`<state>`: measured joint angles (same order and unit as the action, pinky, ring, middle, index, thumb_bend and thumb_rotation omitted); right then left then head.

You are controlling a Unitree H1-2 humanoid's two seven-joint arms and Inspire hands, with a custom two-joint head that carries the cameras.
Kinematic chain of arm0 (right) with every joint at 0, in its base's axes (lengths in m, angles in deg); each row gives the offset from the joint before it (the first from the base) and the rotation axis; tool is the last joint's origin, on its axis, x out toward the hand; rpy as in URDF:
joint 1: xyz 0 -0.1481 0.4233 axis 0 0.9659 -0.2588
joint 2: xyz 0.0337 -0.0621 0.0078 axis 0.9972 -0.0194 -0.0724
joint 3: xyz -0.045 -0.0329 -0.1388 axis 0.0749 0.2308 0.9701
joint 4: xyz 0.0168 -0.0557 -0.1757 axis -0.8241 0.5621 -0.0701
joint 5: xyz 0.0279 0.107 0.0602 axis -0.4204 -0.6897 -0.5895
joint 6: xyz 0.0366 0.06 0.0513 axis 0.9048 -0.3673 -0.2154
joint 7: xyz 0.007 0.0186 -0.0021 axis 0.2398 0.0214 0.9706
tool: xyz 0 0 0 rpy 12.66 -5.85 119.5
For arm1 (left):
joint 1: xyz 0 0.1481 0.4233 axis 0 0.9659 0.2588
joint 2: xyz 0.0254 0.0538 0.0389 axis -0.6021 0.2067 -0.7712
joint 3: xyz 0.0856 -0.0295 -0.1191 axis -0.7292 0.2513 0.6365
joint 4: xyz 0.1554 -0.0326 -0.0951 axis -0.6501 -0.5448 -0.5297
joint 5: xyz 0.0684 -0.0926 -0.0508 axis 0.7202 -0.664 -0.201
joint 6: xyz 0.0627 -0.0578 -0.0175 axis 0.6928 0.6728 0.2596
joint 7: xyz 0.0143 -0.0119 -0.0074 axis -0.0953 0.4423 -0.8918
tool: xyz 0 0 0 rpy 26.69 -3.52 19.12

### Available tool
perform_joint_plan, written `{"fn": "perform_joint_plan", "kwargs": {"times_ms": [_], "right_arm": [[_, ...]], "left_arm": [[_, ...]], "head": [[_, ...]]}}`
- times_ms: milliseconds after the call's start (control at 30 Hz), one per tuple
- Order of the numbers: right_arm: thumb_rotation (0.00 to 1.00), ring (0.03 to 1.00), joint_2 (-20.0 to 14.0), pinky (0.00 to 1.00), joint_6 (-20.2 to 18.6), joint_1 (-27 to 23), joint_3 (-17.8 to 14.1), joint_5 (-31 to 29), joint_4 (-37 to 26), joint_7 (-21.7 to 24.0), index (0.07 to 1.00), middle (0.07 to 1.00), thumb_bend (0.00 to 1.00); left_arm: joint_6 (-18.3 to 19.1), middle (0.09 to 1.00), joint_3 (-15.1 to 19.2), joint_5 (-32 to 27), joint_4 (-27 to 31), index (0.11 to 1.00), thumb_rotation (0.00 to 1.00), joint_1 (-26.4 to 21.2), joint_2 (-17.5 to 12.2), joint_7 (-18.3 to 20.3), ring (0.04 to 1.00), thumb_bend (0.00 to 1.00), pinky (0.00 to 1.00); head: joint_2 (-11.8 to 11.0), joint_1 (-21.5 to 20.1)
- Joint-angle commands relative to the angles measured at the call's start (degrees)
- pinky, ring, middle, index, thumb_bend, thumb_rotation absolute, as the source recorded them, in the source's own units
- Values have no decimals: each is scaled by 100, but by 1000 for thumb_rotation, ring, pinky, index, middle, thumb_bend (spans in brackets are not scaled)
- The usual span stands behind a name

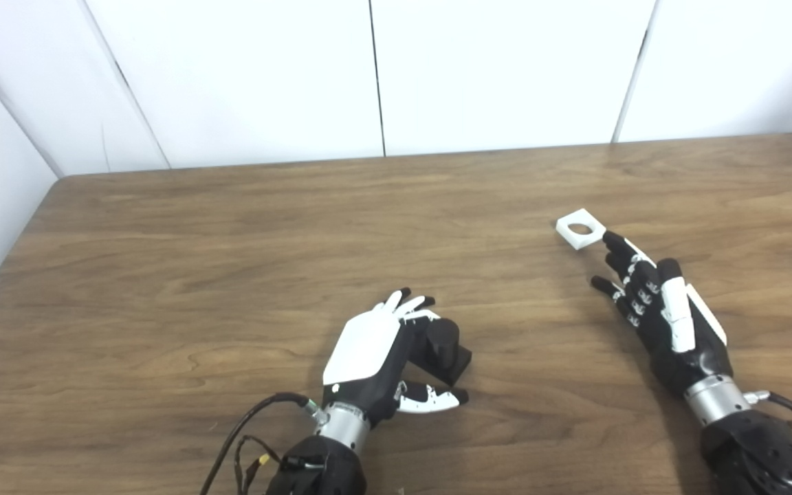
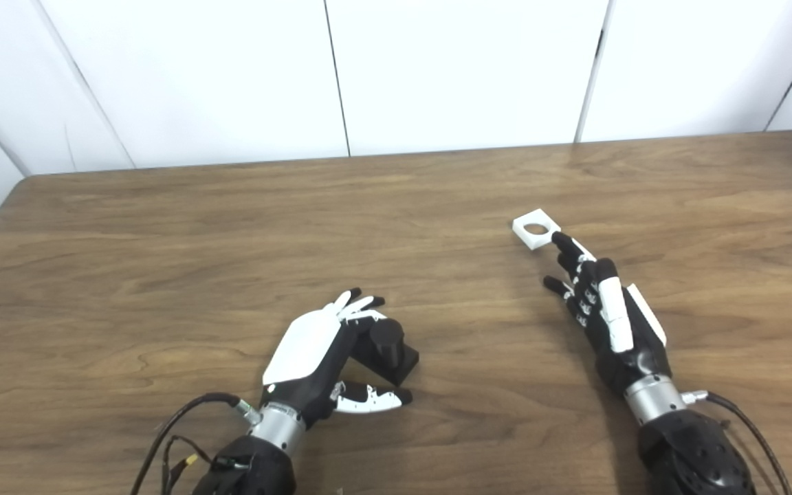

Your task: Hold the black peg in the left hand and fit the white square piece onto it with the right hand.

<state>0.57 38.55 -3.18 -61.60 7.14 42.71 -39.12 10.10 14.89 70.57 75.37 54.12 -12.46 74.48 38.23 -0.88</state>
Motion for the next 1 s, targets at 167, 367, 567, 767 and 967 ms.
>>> {"fn": "perform_joint_plan", "kwargs": {"times_ms": [167,367,567,767,967], "right_arm": [[1000,1000,16,892,47,90,54,31,-4,16,918,991,683],[1000,999,21,883,3,122,36,31,-11,-8,915,987,697],[1000,998,10,875,34,120,42,70,4,-9,912,987,713],[1000,1000,0,881,41,115,55,56,35,27,909,988,703],[1000,998,-38,881,56,137,72,83,49,47,914,987,711]], "left_arm": [[-208,894,101,-43,-21,696,219,-28,-26,-19,986,808,983],[-366,887,171,-128,-13,738,252,-15,16,-164,970,846,985],[-430,880,249,-146,133,758,242,-8,79,-309,941,852,966],[-443,855,402,-42,174,767,259,-51,180,-529,888,880,865],[-467,868,626,-277,201,793,224,-42,335,-583,898,869,785]], "head": [[-3,-22],[9,-17],[17,-4],[25,12],[44,21]]}}
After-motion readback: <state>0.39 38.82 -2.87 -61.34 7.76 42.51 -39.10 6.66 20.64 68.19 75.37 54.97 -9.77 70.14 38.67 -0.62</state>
